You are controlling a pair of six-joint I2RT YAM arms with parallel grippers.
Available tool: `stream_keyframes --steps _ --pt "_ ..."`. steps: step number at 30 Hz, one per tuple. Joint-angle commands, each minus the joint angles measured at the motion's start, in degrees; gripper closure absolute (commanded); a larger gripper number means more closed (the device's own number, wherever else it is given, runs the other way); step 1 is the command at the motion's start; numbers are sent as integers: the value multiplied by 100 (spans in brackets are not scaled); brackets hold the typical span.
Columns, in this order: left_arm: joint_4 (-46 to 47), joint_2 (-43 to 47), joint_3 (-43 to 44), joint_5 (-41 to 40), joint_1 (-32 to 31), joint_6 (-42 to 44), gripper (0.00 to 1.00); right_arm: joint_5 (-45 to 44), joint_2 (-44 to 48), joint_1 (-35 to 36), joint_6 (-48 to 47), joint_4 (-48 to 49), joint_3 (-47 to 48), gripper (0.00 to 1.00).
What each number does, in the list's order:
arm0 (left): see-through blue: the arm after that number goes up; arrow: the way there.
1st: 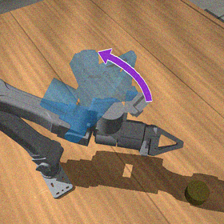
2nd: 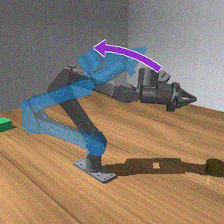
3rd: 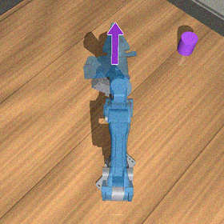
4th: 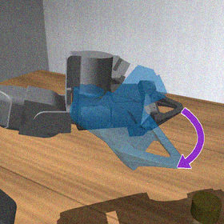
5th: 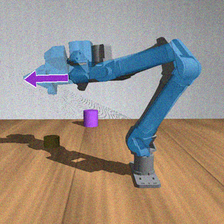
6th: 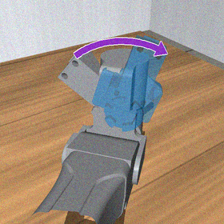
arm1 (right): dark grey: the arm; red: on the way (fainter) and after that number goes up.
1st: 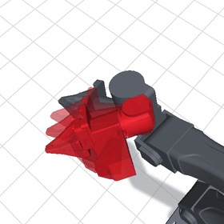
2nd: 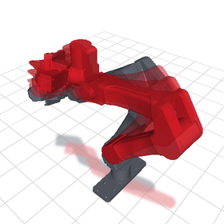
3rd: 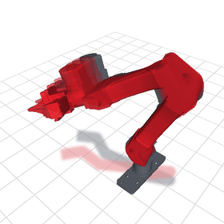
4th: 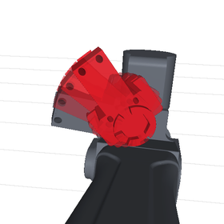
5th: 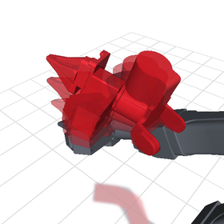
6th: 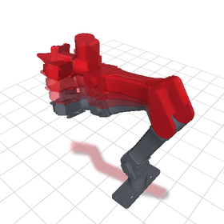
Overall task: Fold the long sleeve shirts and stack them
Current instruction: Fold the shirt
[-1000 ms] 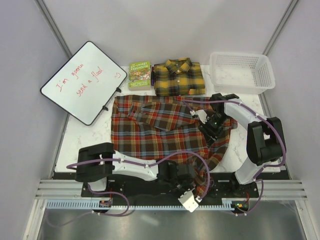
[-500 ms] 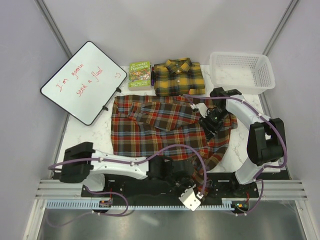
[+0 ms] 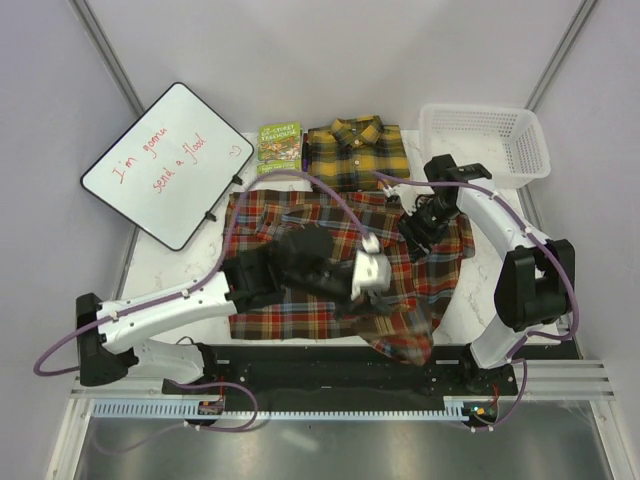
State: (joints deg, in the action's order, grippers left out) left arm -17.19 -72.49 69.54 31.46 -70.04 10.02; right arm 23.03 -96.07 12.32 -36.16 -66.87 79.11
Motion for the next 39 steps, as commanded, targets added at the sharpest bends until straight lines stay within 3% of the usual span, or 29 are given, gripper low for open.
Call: stream_keyframes --steps 1,5,8,11,18,21,24,27,32,36,39 --pt "506 173 -492 -183 1298 -2825 98 -123 62 -247 83 -10 473 36" --pt "524 139 -1020 -719 2623 -3927 98 -132 -17 -607 66 -71 640 33" --pt "392 42 -1389 -1256 3275 -4621 98 -158 18 -669 39 -98 615 32" --pt "112 -46 -1662 -1818 3532 -5237 98 8 132 -678 39 -89 518 29" --pt "-48 -2 -1821 -2074 3594 -6275 98 1431 852 -213 256 234 63 26" --pt "-56 -107 -1698 -2083 3638 -6512 98 1609 1739 165 1107 2213 -857 18" --pt "-118 -169 -1645 -2100 3638 -6959 98 1233 2592 736 1846 3526 -1641 6" --pt "-127 -117 -1663 -2258 3620 -7197 98 802 2927 1421 2279 4066 -1864 4" --pt "-249 -72 -1610 -2522 3620 -7268 98 -156 2831 2941 3053 4489 -1899 3" --pt "-311 -107 -1522 -2531 3620 -7392 98 -877 2446 3251 3326 4815 -1961 2" --pt "-320 -73 -1505 -2549 3629 -7479 98 -730 2147 3399 3177 4815 -1864 3"
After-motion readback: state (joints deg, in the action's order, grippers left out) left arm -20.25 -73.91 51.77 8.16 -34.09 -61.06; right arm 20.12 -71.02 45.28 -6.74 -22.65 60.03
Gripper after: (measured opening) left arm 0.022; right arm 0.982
